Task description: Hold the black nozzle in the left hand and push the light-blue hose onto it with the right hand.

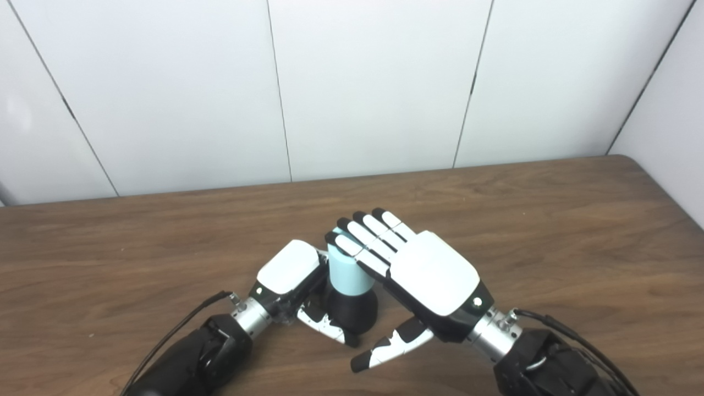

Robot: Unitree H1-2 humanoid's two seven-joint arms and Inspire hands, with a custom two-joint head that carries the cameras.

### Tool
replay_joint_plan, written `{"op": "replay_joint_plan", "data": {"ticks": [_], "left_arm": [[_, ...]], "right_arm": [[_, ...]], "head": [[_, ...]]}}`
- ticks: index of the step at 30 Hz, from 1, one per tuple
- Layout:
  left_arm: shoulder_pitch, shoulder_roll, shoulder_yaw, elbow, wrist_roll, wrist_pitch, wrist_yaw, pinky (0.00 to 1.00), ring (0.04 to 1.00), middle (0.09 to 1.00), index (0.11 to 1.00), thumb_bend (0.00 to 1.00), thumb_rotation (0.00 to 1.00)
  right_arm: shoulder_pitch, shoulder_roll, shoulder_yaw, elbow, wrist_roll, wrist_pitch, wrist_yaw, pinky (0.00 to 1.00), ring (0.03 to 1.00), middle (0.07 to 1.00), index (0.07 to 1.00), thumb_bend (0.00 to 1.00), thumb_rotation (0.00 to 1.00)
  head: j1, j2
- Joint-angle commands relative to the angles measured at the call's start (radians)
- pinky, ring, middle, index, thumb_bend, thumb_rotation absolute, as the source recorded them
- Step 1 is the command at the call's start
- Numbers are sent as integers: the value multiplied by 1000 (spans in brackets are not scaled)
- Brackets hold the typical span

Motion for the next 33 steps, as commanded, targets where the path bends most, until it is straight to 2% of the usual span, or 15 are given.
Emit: {"op": "replay_joint_plan", "data": {"ticks": [1, 7, 16, 21, 33], "left_arm": [[229, -28, -136, 181, 80, 21, -167, 207, 252, 473, 488, 524, 0], [229, -27, -137, 181, 75, 15, -158, 185, 229, 472, 488, 524, 0], [228, -25, -140, 181, 89, 21, -160, 240, 292, 476, 489, 523, 0], [230, -23, -142, 180, 86, 15, -149, 192, 229, 472, 488, 524, 0], [230, -20, -142, 178, 80, 15, -157, 196, 241, 473, 488, 524, 0]], "right_arm": [[29, -30, 34, 67, -16, -10, 86, 971, 977, 976, 940, 883, 883], [33, -28, 37, 71, -13, -6, 90, 983, 976, 974, 938, 885, 871], [45, -28, 45, 80, -17, -6, 79, 995, 979, 974, 940, 881, 881], [50, -26, 48, 78, -16, 0, 85, 994, 979, 975, 938, 875, 892], [54, -27, 54, 88, -20, 1, 74, 996, 977, 972, 934, 875, 901]], "head": [[-1, 1], [2, 1], [3, 2], [2, 2], [1, 4]]}}
